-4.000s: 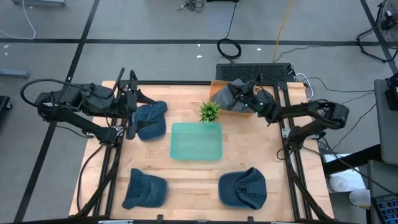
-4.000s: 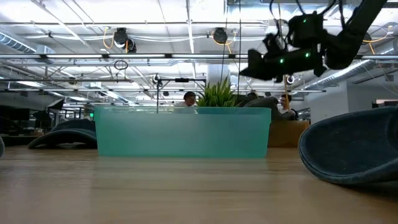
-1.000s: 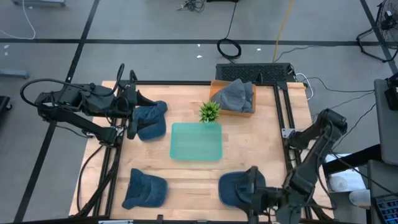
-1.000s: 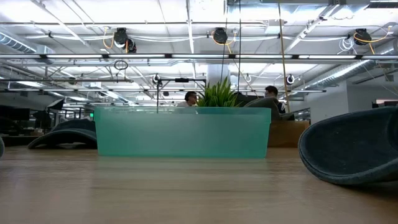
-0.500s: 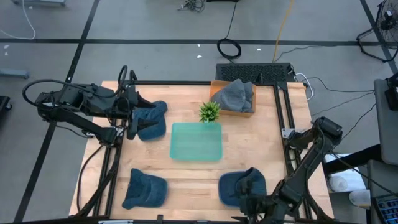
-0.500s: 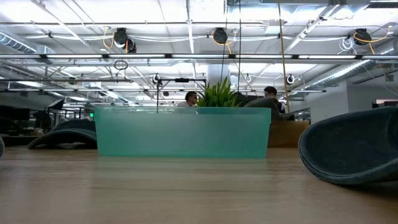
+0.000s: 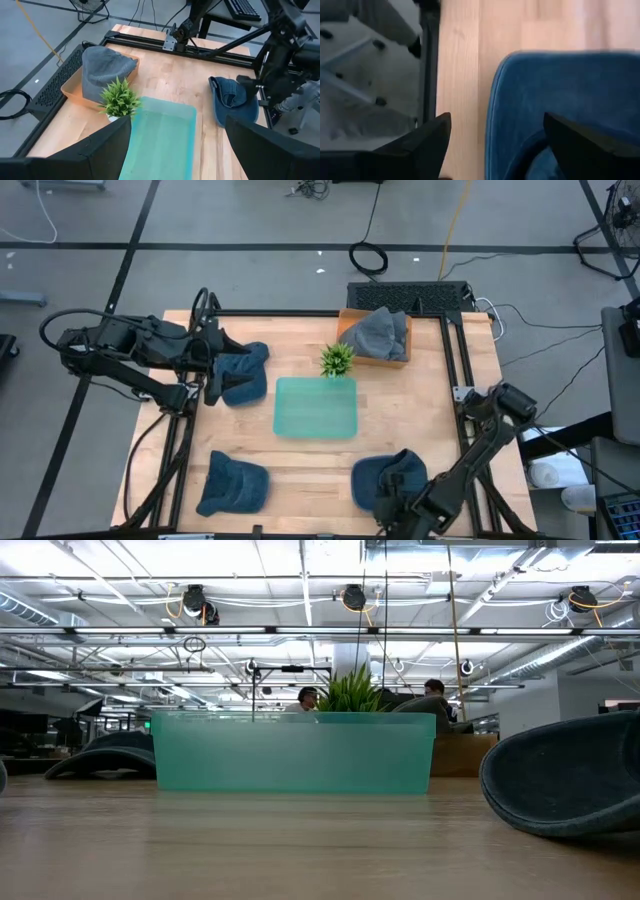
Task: Pick & Place hat
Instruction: Put the bottom right blue cap into the green bin
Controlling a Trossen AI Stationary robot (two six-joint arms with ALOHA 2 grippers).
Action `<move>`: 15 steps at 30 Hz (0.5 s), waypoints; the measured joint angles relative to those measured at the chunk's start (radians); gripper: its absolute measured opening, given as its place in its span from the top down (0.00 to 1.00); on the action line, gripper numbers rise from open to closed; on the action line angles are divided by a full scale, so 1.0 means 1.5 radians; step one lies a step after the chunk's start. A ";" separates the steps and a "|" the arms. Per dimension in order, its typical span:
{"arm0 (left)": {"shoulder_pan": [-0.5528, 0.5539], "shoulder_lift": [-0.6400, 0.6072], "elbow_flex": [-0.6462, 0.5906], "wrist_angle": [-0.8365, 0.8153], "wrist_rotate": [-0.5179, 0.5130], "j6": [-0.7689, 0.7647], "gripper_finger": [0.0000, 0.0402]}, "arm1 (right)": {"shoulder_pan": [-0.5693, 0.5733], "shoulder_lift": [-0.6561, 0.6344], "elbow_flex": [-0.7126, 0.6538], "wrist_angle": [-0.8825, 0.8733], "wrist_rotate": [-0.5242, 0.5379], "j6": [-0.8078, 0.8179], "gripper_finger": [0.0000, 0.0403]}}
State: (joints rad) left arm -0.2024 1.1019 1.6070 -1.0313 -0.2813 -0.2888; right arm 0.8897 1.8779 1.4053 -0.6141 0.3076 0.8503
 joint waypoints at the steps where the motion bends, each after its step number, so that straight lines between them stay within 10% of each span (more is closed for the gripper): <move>1: 0.000 0.000 0.000 0.000 0.000 0.000 0.17 | -0.004 0.011 0.000 0.002 -0.014 0.002 0.26; 15: 0.000 0.000 -0.001 -0.015 0.000 -0.001 0.17 | -0.023 0.062 0.000 -0.023 0.009 -0.017 0.57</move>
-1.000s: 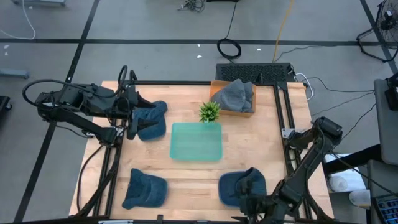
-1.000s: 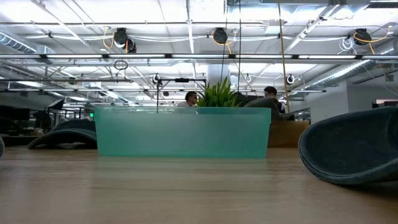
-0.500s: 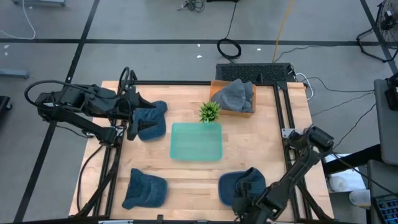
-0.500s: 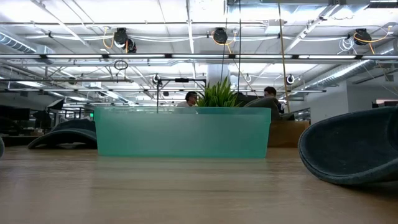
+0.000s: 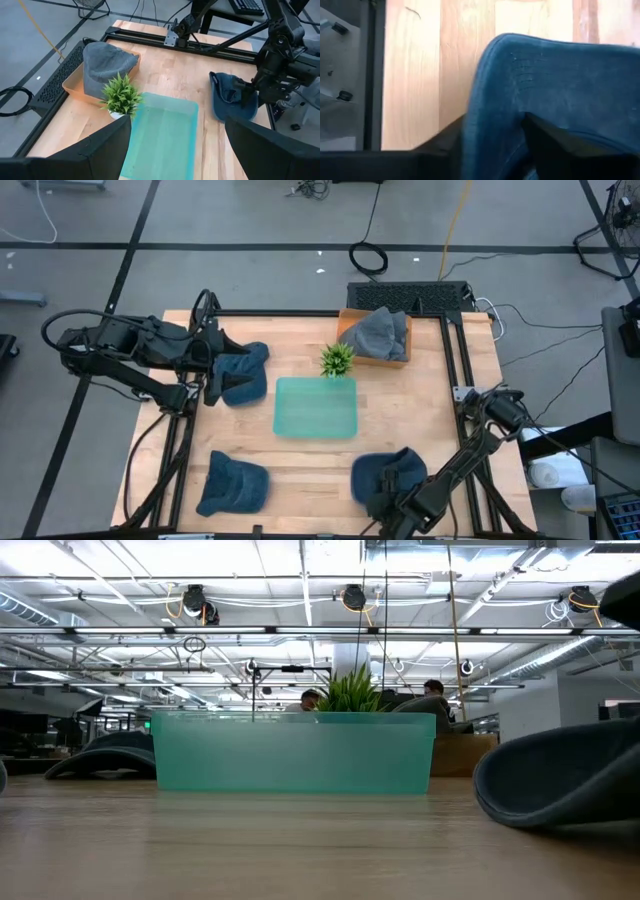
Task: Pick & Place hat
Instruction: Put the bottom right blue cap into the green bin
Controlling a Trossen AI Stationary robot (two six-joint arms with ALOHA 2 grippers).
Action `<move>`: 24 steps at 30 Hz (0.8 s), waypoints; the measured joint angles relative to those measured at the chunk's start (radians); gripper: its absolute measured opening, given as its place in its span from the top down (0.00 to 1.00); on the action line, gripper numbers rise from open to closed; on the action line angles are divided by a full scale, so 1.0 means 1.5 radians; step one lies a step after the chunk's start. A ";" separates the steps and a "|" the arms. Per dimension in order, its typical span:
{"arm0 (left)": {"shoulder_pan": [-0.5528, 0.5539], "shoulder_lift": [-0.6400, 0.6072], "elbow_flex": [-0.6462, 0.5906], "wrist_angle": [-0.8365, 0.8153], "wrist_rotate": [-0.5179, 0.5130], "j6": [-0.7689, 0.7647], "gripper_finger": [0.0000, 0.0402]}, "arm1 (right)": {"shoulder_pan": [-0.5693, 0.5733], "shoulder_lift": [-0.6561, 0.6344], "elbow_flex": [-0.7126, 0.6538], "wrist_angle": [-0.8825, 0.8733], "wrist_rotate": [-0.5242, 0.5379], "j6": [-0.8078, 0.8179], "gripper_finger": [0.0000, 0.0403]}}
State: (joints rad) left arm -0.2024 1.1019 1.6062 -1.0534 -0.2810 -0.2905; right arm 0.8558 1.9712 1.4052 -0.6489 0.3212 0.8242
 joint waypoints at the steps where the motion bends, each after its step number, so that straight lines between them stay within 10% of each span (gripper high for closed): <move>1: 0.000 0.000 0.000 0.000 0.000 0.000 0.17 | 0.000 -0.003 0.000 0.000 0.000 -0.002 0.64; 6: 0.000 0.000 0.000 0.000 0.000 0.000 0.17 | 0.003 -0.023 0.000 0.001 0.008 -0.030 0.96; 15: 0.000 0.000 0.000 0.000 0.001 0.000 0.17 | 0.026 -0.105 0.000 -0.047 0.119 -0.058 0.99; 24: 0.000 0.007 -0.001 -0.005 0.012 0.020 0.17 | 0.066 -0.194 -0.002 -0.100 0.429 -0.135 1.00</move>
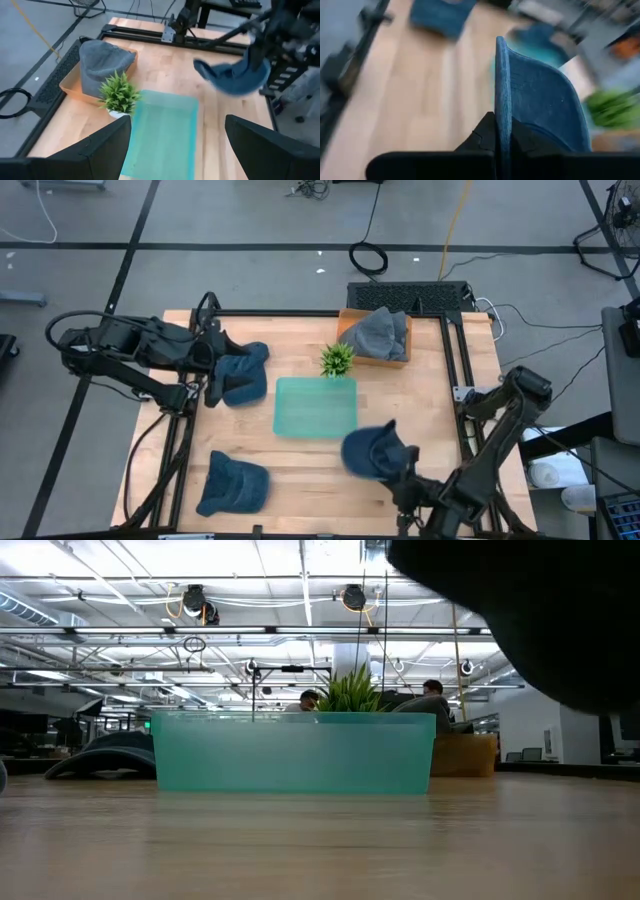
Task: Pick & Place hat
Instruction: Put the bottom right blue cap into the green bin
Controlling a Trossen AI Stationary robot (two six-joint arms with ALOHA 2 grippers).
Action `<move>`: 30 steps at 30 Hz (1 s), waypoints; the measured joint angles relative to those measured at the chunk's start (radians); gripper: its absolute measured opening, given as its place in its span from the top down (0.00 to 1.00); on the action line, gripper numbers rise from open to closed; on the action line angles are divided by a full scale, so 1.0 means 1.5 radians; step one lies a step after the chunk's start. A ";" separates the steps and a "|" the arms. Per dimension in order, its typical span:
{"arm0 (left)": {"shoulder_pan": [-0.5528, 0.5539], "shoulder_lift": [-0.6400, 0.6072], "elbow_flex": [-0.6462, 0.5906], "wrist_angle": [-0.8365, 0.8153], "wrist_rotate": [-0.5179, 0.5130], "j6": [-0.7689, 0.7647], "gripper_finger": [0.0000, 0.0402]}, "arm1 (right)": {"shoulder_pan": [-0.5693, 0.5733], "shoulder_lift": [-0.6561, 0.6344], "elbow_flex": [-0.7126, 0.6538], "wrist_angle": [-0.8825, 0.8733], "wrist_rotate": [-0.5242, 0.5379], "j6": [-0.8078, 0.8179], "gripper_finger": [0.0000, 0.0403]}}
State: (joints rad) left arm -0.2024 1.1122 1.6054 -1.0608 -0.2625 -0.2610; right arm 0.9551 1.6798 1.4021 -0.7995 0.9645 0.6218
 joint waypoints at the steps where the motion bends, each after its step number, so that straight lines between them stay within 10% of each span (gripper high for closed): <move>1: 0.000 0.003 0.000 -0.004 0.000 0.007 0.17 | 0.004 -0.006 -0.005 0.004 0.036 -0.009 1.00; 17: 0.000 0.028 -0.007 -0.071 -0.119 0.019 0.17 | -0.082 -0.094 -0.245 0.275 0.404 -0.350 1.00; 30: 0.037 0.021 -0.100 -0.030 -0.258 0.029 0.17 | -0.346 -0.137 -0.358 0.403 0.404 -0.514 1.00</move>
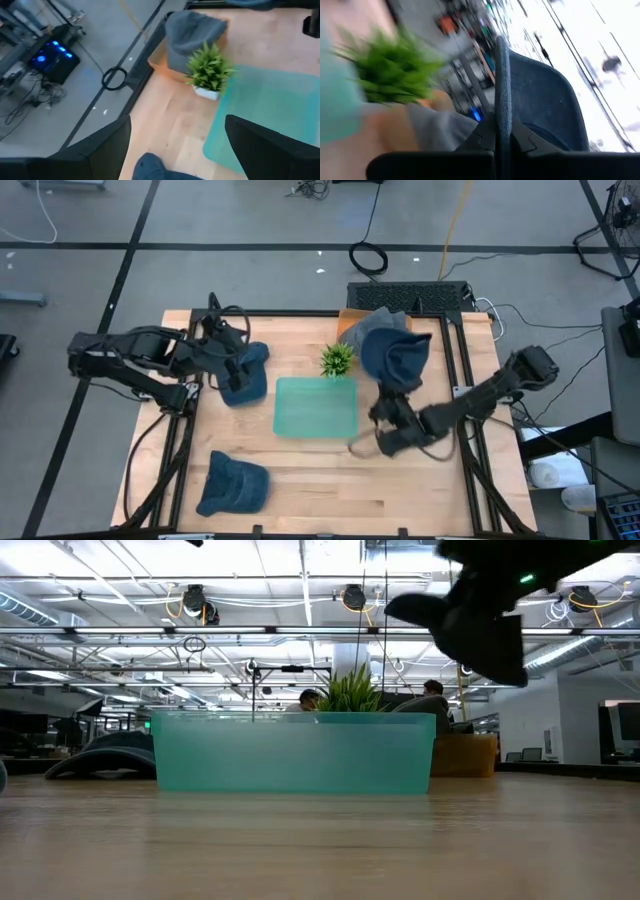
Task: Pick & Place hat
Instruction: Put the bottom right blue cap into the green bin
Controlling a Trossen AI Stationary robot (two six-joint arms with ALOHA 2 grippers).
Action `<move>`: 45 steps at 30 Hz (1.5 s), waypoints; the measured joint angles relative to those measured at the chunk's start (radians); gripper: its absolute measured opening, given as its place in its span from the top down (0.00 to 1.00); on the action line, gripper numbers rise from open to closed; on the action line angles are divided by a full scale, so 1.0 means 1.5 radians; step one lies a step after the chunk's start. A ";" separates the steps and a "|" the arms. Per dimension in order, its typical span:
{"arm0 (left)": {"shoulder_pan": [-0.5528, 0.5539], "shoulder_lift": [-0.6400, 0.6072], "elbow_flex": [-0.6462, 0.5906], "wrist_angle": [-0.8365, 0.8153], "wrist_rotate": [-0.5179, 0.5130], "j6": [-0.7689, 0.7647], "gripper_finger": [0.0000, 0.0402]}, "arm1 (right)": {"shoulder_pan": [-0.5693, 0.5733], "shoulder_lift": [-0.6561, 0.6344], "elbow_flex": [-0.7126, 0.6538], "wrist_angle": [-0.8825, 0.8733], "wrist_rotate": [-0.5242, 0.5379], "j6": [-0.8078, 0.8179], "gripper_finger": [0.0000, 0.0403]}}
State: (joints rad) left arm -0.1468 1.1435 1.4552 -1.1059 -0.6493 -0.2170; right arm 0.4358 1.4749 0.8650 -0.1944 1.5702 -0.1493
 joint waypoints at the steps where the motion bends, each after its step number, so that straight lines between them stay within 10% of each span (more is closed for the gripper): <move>1: 0.006 0.000 -0.005 0.004 -0.003 0.001 0.17 | -0.024 0.001 0.000 0.027 -0.001 -0.034 1.00; 10: 0.038 0.000 -0.027 0.023 0.070 0.008 0.17 | -0.133 0.006 0.003 0.586 -0.313 -0.666 1.00; 15: 0.038 -0.003 -0.027 0.023 0.106 0.042 0.17 | -0.133 0.007 0.003 0.805 -0.419 -0.824 1.00; 26: 0.035 -0.104 -0.057 0.065 0.159 0.082 0.17 | -0.140 0.008 0.002 0.848 -0.696 -0.663 1.00; 45: -0.042 -0.354 -0.398 0.387 0.210 0.089 0.17 | -0.196 0.008 0.002 1.029 -1.238 -0.337 1.00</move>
State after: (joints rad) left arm -0.2098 0.6125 0.8579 -0.5247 -0.3343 -0.0832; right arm 0.1420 1.4868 0.8684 1.3497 -0.2862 -0.6542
